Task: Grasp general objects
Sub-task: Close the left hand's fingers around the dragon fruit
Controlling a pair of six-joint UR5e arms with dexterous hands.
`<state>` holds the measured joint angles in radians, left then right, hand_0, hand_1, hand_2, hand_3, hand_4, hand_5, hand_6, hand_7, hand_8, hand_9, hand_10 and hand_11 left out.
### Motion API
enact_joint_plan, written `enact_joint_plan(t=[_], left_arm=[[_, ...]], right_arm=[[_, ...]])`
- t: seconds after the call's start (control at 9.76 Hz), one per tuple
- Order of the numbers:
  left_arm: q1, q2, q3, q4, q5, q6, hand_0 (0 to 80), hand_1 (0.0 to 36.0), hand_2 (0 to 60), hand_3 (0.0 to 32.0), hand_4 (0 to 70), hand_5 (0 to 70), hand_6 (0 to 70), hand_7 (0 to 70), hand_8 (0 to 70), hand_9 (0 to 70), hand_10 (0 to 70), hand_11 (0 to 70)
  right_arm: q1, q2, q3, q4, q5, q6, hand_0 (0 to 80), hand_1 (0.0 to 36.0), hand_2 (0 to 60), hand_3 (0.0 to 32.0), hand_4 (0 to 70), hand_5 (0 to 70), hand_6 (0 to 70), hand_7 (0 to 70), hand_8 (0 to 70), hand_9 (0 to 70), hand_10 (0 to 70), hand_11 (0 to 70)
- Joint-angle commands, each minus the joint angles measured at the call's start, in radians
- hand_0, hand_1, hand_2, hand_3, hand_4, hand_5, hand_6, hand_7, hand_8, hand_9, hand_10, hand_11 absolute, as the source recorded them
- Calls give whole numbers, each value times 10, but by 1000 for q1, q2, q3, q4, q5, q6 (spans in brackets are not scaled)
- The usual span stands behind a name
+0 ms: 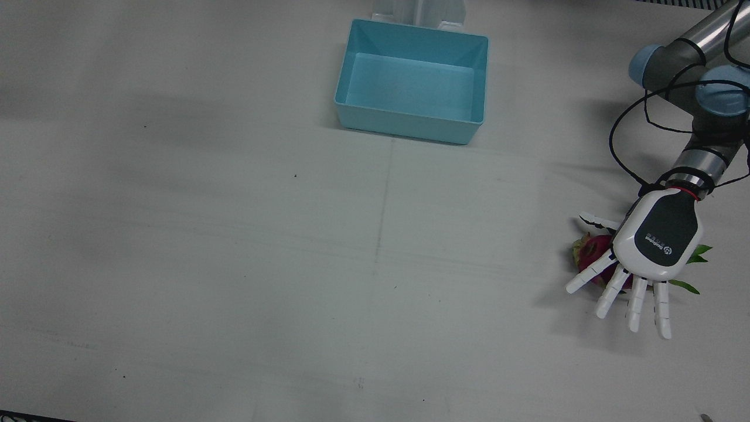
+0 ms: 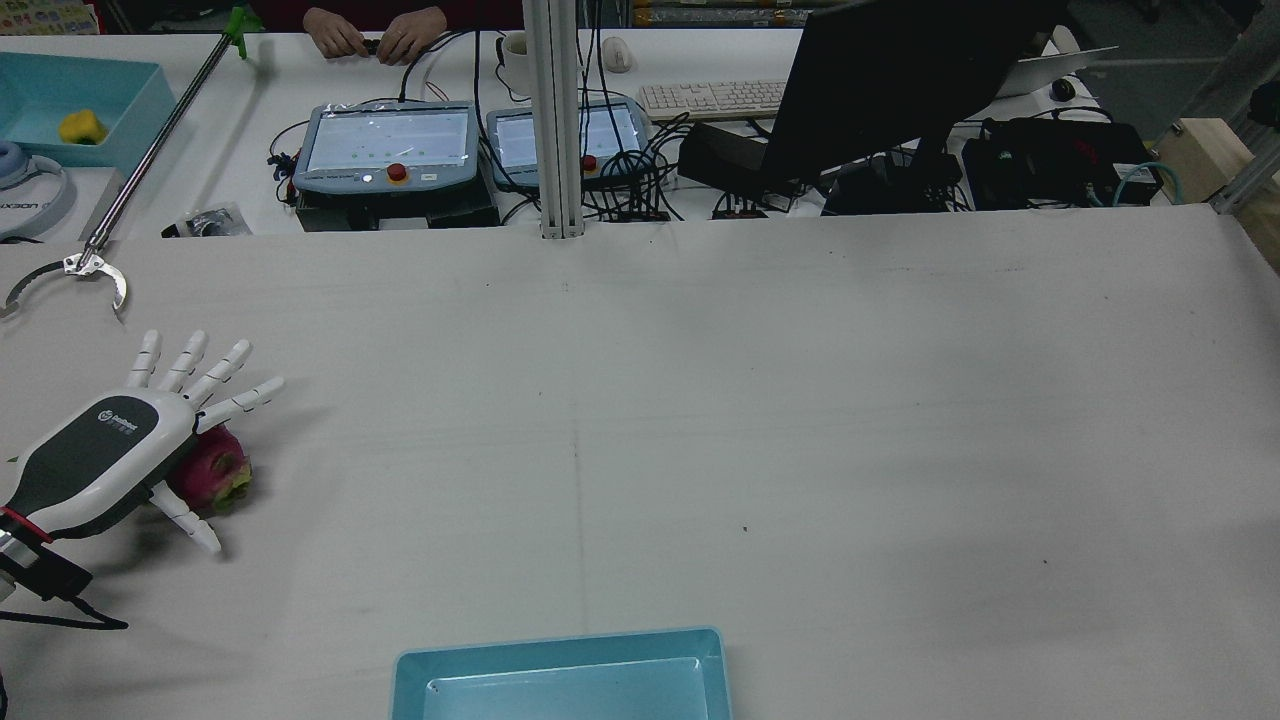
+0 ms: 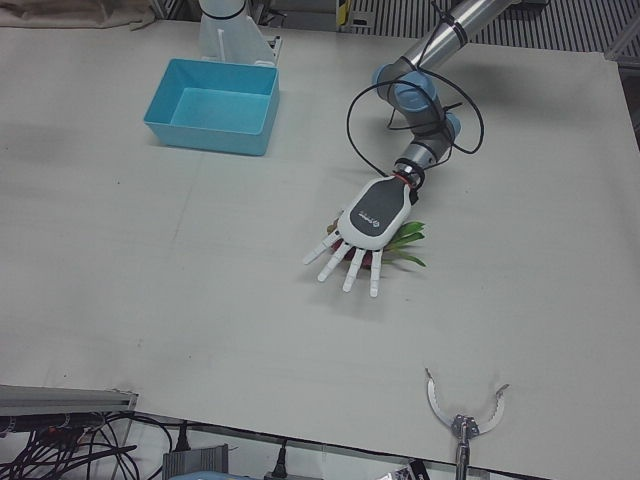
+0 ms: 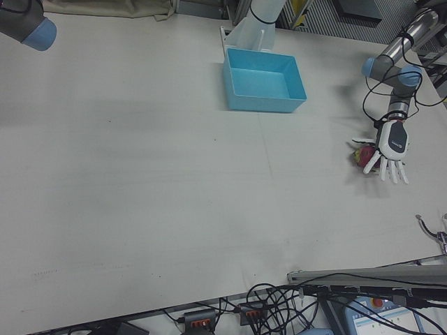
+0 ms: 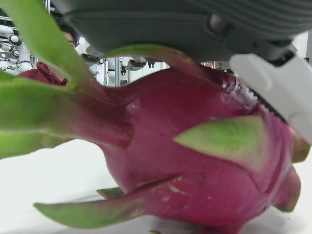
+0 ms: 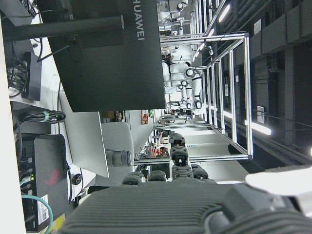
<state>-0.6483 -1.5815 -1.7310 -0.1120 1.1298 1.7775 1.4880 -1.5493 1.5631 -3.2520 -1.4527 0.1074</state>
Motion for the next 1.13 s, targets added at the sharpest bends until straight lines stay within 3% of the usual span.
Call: enact_joint_plan(t=[0.0, 0.1, 0.2, 0.31, 0.41, 0.51, 0.82, 1.02], left_arm=[[-1, 3, -1, -9, -33, 11, 494, 94, 0, 0, 241, 96, 70, 283, 69, 42, 147, 218], [-4, 6, -4, -26, -42, 25, 480, 74, 5, 0, 432, 148, 155, 407, 123, 67, 268, 387], [-4, 9, -2, -29, -42, 25, 462, 8, 70, 0, 700, 254, 401, 639, 353, 334, 573, 700], [-2, 9, -2, -31, -44, 25, 442, 0, 139, 0, 700, 338, 616, 700, 550, 594, 700, 700], [-2, 6, 1, -31, -44, 25, 417, 0, 215, 0, 700, 386, 700, 700, 682, 700, 700, 700], [-2, 3, 7, -31, -44, 25, 408, 0, 290, 0, 700, 423, 700, 700, 700, 700, 700, 700], [-4, 6, 14, -49, -45, 25, 384, 0, 600, 0, 700, 504, 700, 700, 700, 700, 700, 700], [-4, 15, 10, -64, -64, 25, 379, 0, 600, 0, 700, 544, 700, 700, 700, 700, 700, 700]], right_arm=[[0, 0, 0, 0, 0, 0, 0, 0, 0, 0, 0, 0, 0, 0, 0, 0, 0, 0], [0, 0, 0, 0, 0, 0, 0, 0, 0, 0, 0, 0, 0, 0, 0, 0, 0, 0], [0, 0, 0, 0, 0, 0, 0, 0, 0, 0, 0, 0, 0, 0, 0, 0, 0, 0], [0, 0, 0, 0, 0, 0, 0, 0, 0, 0, 0, 0, 0, 0, 0, 0, 0, 0], [0, 0, -2, 0, 0, 0, 0, 0, 0, 0, 0, 0, 0, 0, 0, 0, 0, 0], [0, 0, 0, 0, 0, 0, 0, 0, 0, 0, 0, 0, 0, 0, 0, 0, 0, 0], [0, 0, -2, 0, 0, 0, 0, 0, 0, 0, 0, 0, 0, 0, 0, 0, 0, 0], [0, 0, 0, 0, 0, 0, 0, 0, 0, 0, 0, 0, 0, 0, 0, 0, 0, 0]])
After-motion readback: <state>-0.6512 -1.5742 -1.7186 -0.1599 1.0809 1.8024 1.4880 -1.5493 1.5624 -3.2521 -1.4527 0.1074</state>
